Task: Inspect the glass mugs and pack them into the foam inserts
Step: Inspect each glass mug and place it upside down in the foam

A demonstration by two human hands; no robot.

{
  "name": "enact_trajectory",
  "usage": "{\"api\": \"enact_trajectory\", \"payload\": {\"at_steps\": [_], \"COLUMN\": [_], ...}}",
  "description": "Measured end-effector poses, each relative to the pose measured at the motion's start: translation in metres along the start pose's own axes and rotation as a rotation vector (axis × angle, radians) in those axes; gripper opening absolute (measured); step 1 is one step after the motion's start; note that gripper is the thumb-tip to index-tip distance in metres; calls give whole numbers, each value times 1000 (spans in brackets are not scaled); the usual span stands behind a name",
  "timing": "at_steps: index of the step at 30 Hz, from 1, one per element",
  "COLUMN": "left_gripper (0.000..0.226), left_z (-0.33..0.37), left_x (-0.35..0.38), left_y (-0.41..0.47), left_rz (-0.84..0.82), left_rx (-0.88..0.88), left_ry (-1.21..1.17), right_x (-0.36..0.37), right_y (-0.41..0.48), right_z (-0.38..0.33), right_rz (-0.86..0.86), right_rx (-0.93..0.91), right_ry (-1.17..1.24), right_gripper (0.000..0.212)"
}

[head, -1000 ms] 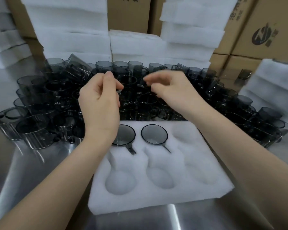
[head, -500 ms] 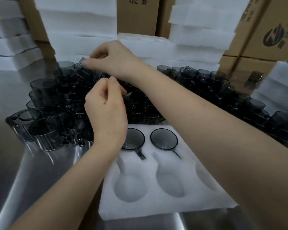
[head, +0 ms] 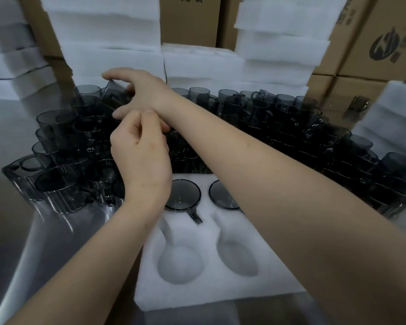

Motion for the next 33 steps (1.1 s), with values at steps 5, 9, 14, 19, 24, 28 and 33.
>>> {"api": "enact_trajectory", "payload": {"at_steps": [5, 9, 14, 19, 24, 28, 33], "left_gripper": [28, 22, 32, 61, 56, 49, 56], "left_z": [1, 5, 7, 6, 7, 6, 3], "left_x": [0, 0, 1, 10, 11, 11, 13], "left_y": [-1, -4, -10, -14, -15, -14, -13], "left_rz": [-4, 5, -66, -359, -437, -401, -420], "left_rx": [25, 104, 258, 331, 282, 308, 412], "left_ry": [11, 49, 164, 346, 325, 356, 448], "right_x": [-3, -26, -54, -48, -50, -53, -49], "right_y": [-11, -34, -83, -134, -147, -148, -148], "right_z": [6, 6, 17, 32, 39, 45, 47], "right_rz": [191, 372, 396, 287, 137, 165, 310], "right_rx": [-76, -62, -4, -15, 22, 0, 2], "right_ry": [42, 238, 435, 448, 602, 594, 534], "right_gripper": [53, 50, 56, 47, 35, 36, 30]}}
Point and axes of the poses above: each hand's wrist, its own y-axis towards the middle knuckle, its own x-axis out of the palm, z = x × y, the point moved 1 cm from there along y, towards the middle knuckle, and after that the axes turned 6 degrees about y, right-handed, at the moved point
